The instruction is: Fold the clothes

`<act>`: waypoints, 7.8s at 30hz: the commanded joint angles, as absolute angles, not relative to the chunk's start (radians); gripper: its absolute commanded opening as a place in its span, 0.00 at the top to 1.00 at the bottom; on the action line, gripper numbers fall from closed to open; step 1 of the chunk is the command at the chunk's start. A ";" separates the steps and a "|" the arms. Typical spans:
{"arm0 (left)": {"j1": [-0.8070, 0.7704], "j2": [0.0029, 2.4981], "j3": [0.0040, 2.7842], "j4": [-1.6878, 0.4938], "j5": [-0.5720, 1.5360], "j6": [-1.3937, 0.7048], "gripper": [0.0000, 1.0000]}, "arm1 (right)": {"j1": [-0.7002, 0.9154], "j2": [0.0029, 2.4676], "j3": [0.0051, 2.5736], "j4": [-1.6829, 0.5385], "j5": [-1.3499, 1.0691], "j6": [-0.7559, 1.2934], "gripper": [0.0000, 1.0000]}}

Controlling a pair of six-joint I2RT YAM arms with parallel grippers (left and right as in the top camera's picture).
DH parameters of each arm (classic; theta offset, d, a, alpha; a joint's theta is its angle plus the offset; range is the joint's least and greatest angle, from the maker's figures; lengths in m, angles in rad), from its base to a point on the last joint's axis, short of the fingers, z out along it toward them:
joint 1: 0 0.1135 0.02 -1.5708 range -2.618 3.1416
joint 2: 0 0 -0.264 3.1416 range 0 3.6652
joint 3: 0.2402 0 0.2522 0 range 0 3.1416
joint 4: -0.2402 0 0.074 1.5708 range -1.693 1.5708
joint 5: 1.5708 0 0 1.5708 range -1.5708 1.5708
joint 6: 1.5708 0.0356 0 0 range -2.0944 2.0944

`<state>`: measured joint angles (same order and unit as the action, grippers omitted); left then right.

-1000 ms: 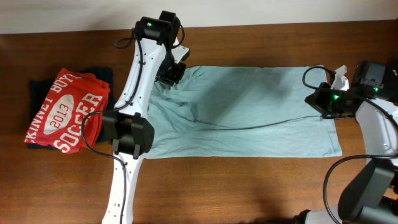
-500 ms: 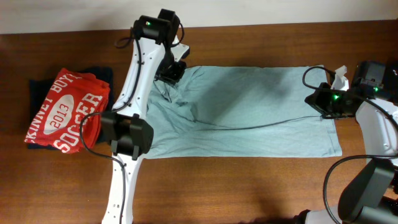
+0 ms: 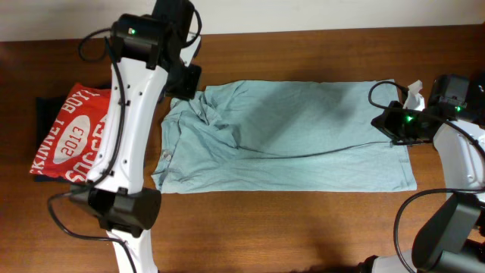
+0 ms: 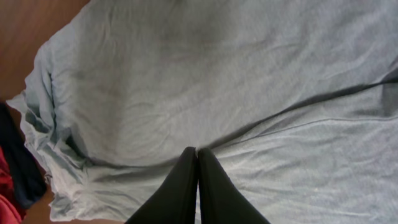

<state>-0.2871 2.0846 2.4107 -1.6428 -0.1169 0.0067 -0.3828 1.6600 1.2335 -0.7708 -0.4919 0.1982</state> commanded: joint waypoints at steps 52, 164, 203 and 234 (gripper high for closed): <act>-0.232 2.427 1.901 -0.538 0.180 0.122 0.87 | -0.381 1.662 1.256 -0.779 -0.501 0.191 0.92; -0.381 2.436 2.207 -1.381 -0.061 0.705 0.39 | -0.340 1.662 1.256 -0.751 -0.467 0.161 0.88; -0.336 2.386 2.283 -1.407 -0.180 0.624 0.91 | -0.340 1.662 1.256 -0.751 -0.467 0.161 0.88; -0.304 2.299 2.283 -1.470 -0.056 0.613 0.69 | -0.339 1.663 1.256 -0.743 -0.467 0.163 0.84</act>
<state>-0.3061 2.3310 2.2631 -1.4757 -0.1509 0.6197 -0.3447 1.6596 1.2339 -0.7506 -0.4759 0.1761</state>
